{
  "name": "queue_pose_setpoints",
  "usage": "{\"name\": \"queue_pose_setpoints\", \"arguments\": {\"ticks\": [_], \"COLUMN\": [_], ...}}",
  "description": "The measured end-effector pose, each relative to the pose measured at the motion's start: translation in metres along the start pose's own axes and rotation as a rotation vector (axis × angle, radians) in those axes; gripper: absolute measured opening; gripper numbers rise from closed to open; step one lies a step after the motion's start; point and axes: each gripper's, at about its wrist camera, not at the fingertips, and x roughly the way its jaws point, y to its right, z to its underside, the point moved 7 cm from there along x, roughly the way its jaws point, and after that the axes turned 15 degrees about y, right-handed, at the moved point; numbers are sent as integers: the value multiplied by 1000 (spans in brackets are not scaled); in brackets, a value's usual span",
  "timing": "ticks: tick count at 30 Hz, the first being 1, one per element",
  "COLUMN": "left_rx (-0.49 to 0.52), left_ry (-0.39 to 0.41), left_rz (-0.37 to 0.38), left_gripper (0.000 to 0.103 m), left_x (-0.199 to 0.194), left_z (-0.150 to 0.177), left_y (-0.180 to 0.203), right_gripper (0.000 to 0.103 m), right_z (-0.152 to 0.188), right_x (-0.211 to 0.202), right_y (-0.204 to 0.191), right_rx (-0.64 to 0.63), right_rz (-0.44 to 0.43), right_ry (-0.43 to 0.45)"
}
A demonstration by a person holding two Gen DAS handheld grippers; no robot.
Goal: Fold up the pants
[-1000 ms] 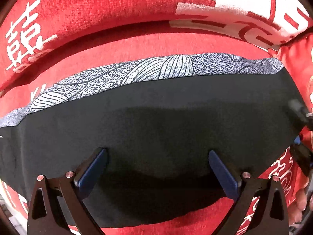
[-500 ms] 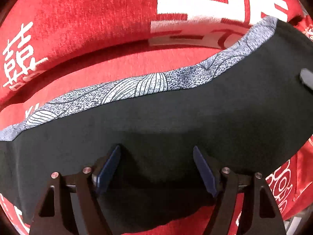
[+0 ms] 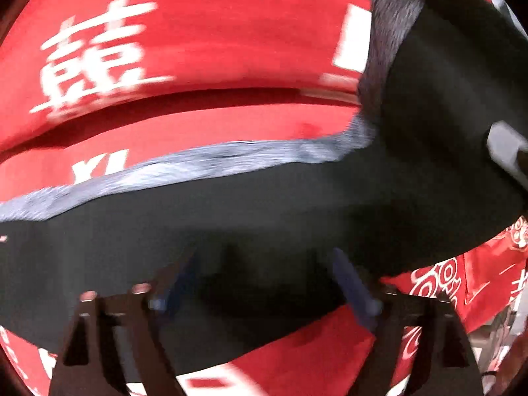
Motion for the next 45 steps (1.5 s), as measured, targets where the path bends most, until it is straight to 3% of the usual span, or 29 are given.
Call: {"name": "queue_pose_setpoints", "arguments": {"ticks": [4,7,11,13,14,15,17,19,21,23,25,28,29,32,34,36,37,38,39,42,45], "left_rx": [-34,-58,-94,-94,-98,-106,-116,-114,-106,-103,-90,-72,-71,-35,-13,-12,-13,0,15,36,73], "left_ry": [6,-10,-34,-45,-52,-57,-58,-45,-35,-40,-49,-68,-79,-118,-137,-168,-177,-175,-177,-145,-146], "left_rz": [-72,-155,-215,-224,-222,-218,-209,-191,-152,-82,-23,59,89,106,99,124,136,128,110,111,93], "left_gripper": [92,92,92,92,92,92,92,92,92,92,92,92,92,92,83,53,47,40,37,37,37], "left_x": [-29,-45,-47,-47,-42,-40,-37,-41,-40,-40,-41,-36,-32,-14,-7,3,7,8,9,-6,-18], "left_z": [2,12,31,40,43,45,44,38,25,14,7,1,0,-1,4,9,11,11,11,10,25], "left_y": [-76,-133,-189,-204,-210,-212,-215,-211,-196,-179,-160,-129,-119,-102,-92,-85,-81,-79,-78,-79,-88], "right_gripper": [14,16,23,31,42,54,60,61,61,61,61,61,61,61,61,57,51,19,5,5,5], "right_z": [36,81,164,195,203,208,219,217,203,181,164,158,157,156,163,167,167,167,167,158,152], "right_x": [33,66,118,132,131,129,119,103,91,85,80,71,69,68,73,76,77,77,81,77,67], "right_y": [-61,-102,-131,-134,-141,-146,-158,-163,-156,-140,-99,-47,-38,-28,-21,-14,-12,-8,-7,-11,-29], "right_rx": [-103,-230,-469,-659,-746,-802,-855,-780,-619,-311,36,402,457,523,570,651,683,695,706,728,630], "right_rz": [-18,-12,87,185,210,220,200,141,103,63,62,72,69,35,35,19,10,11,10,-22,-44], "right_ry": [-72,-155,-302,-328,-306,-295,-308,-340,-361,-382,-386,-345,-331,-316,-328,-313,-298,-293,-301,-305,-339]}}
